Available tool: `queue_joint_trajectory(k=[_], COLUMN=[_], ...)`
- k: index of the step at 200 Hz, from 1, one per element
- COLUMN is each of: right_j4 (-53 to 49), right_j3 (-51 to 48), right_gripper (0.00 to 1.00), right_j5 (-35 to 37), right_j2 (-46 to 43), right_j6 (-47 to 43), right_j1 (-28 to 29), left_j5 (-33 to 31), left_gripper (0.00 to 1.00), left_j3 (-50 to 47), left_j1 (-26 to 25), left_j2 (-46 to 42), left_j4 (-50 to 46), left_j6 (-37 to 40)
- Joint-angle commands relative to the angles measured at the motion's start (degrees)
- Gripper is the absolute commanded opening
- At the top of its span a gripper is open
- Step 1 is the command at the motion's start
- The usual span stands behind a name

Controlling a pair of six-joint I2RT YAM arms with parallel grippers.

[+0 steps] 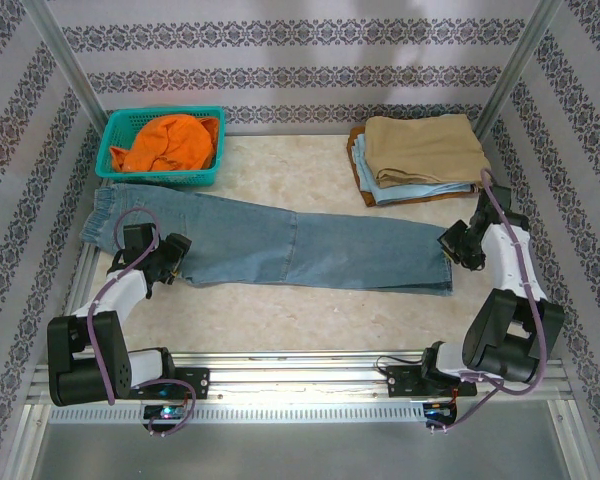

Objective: Fold and stack the trousers

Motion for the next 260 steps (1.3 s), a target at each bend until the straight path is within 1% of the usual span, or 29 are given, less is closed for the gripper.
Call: queue_joint_trajectory(k=[1,10,14,16,27,32,36,44,50,62,77,94,104,127,137,152,158,160,164,166,171,181,191,207,220,231,239,249,260], right_j4=[0.48,0.52,0.69,0.73,1.67,2.28,2.71,3.04,2.8,2.39,2.92,2.75,1.97,2.77,3.58,4.78,5.56,6.01,6.41,6.75,6.84,7.27,8.16,8.83,8.11,7.6,6.9,6.83,6.79], right_j3=[-0.3,0.03,0.14,0.06,-0.55,-1.03,-1.33,-1.6,-1.53,-1.59,-2.46,-2.76,-2.9,-4.6,-5.02,-4.74,-4.54,-4.33,-4.01,-3.47,-2.61,-0.31,2.05,6.24,9.55,11.45,12.19,11.89,10.97], right_gripper=[0.04,0.12,0.19,0.21,0.19,0.22,0.26,0.38,0.43,0.44,0.45,0.5,0.52,0.53,0.52,0.45,0.43,0.42,0.42,0.41,0.39,0.32,0.21,0.06,0.0,0.0,0.0,0.0,0.0], right_j5=[2.9,3.86,4.62,4.91,5.0,4.83,4.84,5.24,5.28,4.62,4.43,3.98,4.02,2.21,-0.01,-2.66,-2.81,-2.86,-2.76,-2.62,-2.05,-0.77,-0.51,-1.52,-1.03,-1.05,-0.31,-0.18,-0.6], right_j2=[0.4,1.87,2.62,2.96,4.88,5.69,6.15,7.1,7.73,7.41,3.9,0.34,-0.05,1.81,2.36,1.55,0.78,0.53,0.48,0.52,0.81,2.8,6.35,14.01,19.86,23.46,25.06,26.31,26.99], right_j6=[-1.26,-1.48,-1.39,-1.31,-1.05,-0.72,-0.5,-0.11,0.2,0.29,0.44,-0.43,-1.18,-1.85,-1.6,-0.27,0.83,1.22,1.55,1.9,2.25,3.71,4.94,6.1,6.73,6.45,6.21,5.79,5.12], right_j1=[-1.81,-2.2,-2.3,-2.44,-3.49,-4.16,-4.48,-5.02,-5.29,-5.2,-4.57,-3.13,-2.67,-2.52,-1.58,2.54,5.47,7.4,8.9,11.08,13.66,19.55,24.45,30.93,34.69,36.93,37.75,37.62,36.93], left_j5=[0.48,0.8,1.0,1.11,1.63,1.9,2.13,2.3,2.31,2.64,3.69,4.35,4.76,5.63,5.97,6.38,6.35,6.21,5.83,5.51,4.65,3.38,2.01,0.73,0.37,1.27,0.29,-0.15,-0.27], left_gripper=[0.71,0.71,0.71,0.71,0.71,0.71,0.71,0.71,0.72,0.73,0.74,0.74,0.75,0.75,0.76,0.76,0.75,0.75,0.75,0.75,0.75,0.75,0.75,0.76,0.76,0.74,0.74,0.74,0.73], left_j3=[0.71,0.58,0.6,0.6,0.64,0.69,0.66,0.72,0.74,0.89,0.63,0.53,0.73,0.8,0.98,2.02,2.52,2.62,3.0,3.13,3.63,4.35,5.26,6.72,7.74,7.46,7.03,6.72,6.83], left_j1=[0.09,0.14,0.09,0.09,0.11,0.09,0.09,0.09,0.09,0.1,0.09,0.05,-0.15,-1.23,-1.98,-3.03,-3.68,-3.93,-4.56,-4.85,-5.87,-8.29,-10.8,-13.44,-13.88,-13.88,-13.88,-13.78,-13.71], left_j2=[-0.34,0.07,0.27,0.32,0.72,0.76,0.89,0.79,0.74,0.49,-0.29,-1.75,-2.75,-5.6,-6.98,-9.43,-10.44,-10.86,-11.6,-11.88,-12.59,-13.49,-13.06,-9.03,-3.79,0.79,4.05,8.18,12.39], left_j4=[-0.93,-0.59,-0.32,-0.24,0.09,0.14,0.11,0.09,-0.19,-0.93,-1.03,-1.62,-2.39,-4.28,-5.42,-8.05,-9.06,-9.39,-9.9,-10.19,-10.74,-10.52,-9.79,-7.12,-4.64,-0.17,2.29,5.19,6.15], left_j6=[1.1,0.81,0.74,0.73,0.49,0.39,0.43,0.62,0.78,1.12,1.17,1.35,1.64,2.46,2.95,4.07,4.62,4.78,5.0,5.07,5.12,5.62,6.59,8.71,8.52,8.36,7.85,7.5,7.27])
